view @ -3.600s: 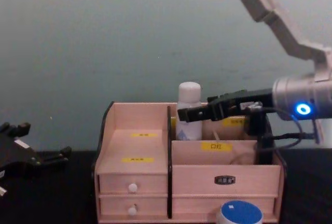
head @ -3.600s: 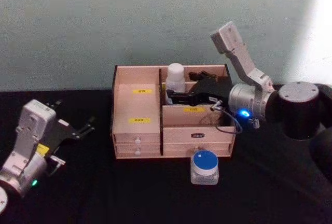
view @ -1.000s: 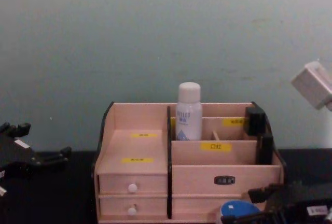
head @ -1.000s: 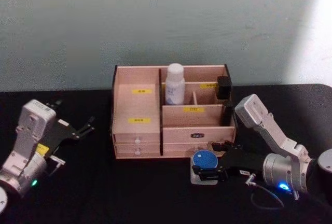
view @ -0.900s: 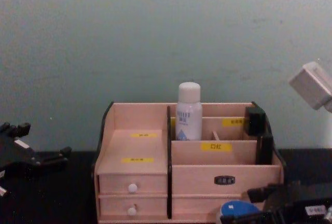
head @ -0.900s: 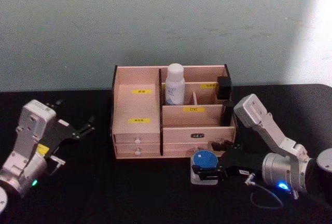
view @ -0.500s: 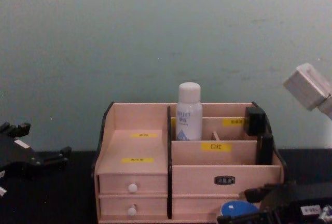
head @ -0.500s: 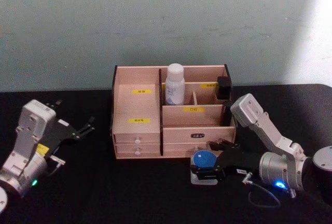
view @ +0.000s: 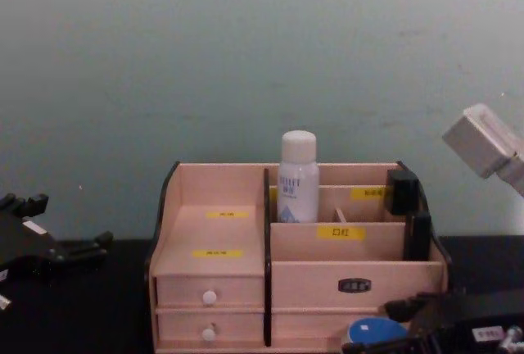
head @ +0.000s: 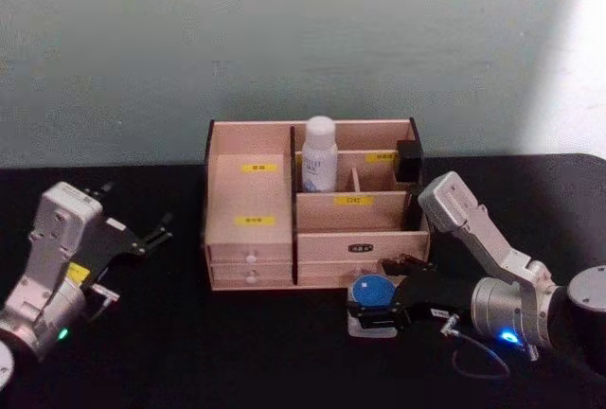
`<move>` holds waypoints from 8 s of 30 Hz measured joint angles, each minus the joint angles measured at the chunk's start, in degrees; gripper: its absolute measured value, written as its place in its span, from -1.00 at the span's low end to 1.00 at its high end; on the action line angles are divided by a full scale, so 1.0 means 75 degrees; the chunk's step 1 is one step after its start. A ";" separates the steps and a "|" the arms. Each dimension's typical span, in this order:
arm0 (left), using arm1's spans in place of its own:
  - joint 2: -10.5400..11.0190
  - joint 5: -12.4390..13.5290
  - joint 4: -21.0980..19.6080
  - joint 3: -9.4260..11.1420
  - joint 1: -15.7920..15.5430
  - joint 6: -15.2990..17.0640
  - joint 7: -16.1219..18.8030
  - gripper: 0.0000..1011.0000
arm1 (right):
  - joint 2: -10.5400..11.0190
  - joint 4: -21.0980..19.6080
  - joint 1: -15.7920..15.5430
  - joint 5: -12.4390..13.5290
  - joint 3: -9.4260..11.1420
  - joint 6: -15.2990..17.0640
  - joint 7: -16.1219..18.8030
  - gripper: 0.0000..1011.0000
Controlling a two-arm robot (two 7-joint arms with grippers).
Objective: Pick up the facial cleanser and watermelon frost from the table and place them into the tiered storage box.
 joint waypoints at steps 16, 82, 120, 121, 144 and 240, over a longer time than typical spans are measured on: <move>0.0000 0.0001 0.0000 0.0001 0.0000 0.0000 0.0000 0.98 | 0.0008 -0.0003 -0.0003 0.0010 0.0007 -0.0001 -0.0001 0.83; 0.0000 0.0001 0.0000 0.0001 0.0000 0.0000 0.0000 0.98 | -0.0122 -0.0538 0.1424 0.0757 -0.0358 0.0096 0.0482 0.42; 0.0000 0.0001 0.0000 0.0000 0.0000 0.0000 0.0000 0.98 | -0.3005 0.4013 0.3931 -0.0170 -0.1227 -0.0684 0.0533 0.42; 0.0000 0.0000 0.0000 0.0001 0.0000 0.0000 0.0000 0.98 | -0.3020 0.4046 0.3942 -0.0186 -0.1227 -0.0680 0.0531 0.42; 0.0000 0.0000 0.0000 0.0001 0.0000 0.0000 0.0000 0.98 | -0.3033 0.4302 0.3859 -0.0642 -0.0948 -0.0578 0.0588 0.42; 0.0000 0.0000 0.0000 0.0001 0.0000 0.0000 0.0000 0.98 | -0.0154 -0.1115 -0.0279 0.0642 0.1903 -0.0808 -0.1637 0.98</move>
